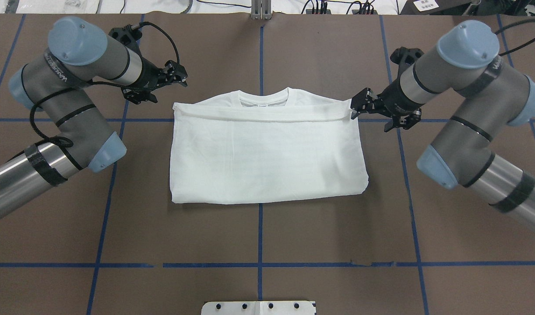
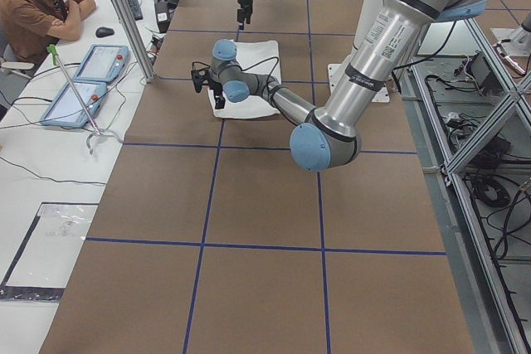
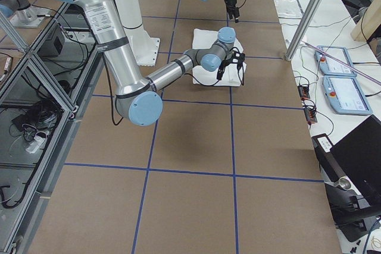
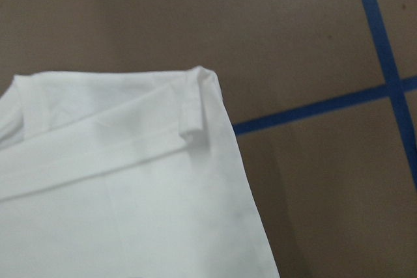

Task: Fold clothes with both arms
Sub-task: 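Open both grippers and lift the left while the right moves to the near corner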

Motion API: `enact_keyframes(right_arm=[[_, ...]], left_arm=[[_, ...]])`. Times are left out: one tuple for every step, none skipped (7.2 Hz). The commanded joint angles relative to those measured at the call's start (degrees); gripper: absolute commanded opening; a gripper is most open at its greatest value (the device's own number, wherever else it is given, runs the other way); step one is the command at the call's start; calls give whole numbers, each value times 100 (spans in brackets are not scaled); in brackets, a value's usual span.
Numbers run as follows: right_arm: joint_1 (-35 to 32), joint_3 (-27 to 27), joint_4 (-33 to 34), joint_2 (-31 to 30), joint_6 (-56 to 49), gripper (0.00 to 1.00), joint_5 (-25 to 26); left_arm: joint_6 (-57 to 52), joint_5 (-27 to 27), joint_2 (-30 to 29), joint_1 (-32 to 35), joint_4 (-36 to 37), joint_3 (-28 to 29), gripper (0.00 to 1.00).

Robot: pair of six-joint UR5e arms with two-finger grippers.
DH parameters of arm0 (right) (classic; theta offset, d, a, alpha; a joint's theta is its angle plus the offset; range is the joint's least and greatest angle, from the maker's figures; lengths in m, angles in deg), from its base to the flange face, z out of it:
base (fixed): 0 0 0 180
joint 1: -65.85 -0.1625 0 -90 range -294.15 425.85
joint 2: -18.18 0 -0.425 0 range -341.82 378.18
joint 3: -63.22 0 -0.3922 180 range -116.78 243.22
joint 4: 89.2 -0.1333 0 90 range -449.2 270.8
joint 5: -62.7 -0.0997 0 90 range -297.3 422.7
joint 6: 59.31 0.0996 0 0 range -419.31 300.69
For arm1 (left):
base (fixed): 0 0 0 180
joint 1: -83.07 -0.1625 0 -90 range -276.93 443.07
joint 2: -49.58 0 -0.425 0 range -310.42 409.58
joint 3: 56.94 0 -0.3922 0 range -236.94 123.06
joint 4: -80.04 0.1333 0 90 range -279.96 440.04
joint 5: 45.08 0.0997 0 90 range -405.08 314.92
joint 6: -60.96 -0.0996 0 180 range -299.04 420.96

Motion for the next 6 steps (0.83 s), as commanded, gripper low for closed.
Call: enact_keyframes(right_arm=[[761, 727, 4, -673, 660, 100, 435], [1138, 737, 4, -683, 889, 100, 758], [1368, 685, 4, -718, 892, 100, 1127], [1414, 667, 4, -701, 892, 100, 1139], [1475, 571, 4, -640, 892, 99, 1157], [1519, 474, -5, -613, 892, 93, 1244]], left_arm=[[9, -2, 30, 5, 1, -114, 100], [9, -2, 30, 5, 1, -114, 100], [9, -2, 39, 5, 1, -149, 100], [9, -2, 39, 5, 1, -149, 100], [9, -2, 65, 5, 1, -149, 100], [9, 6, 74, 5, 1, -141, 100]])
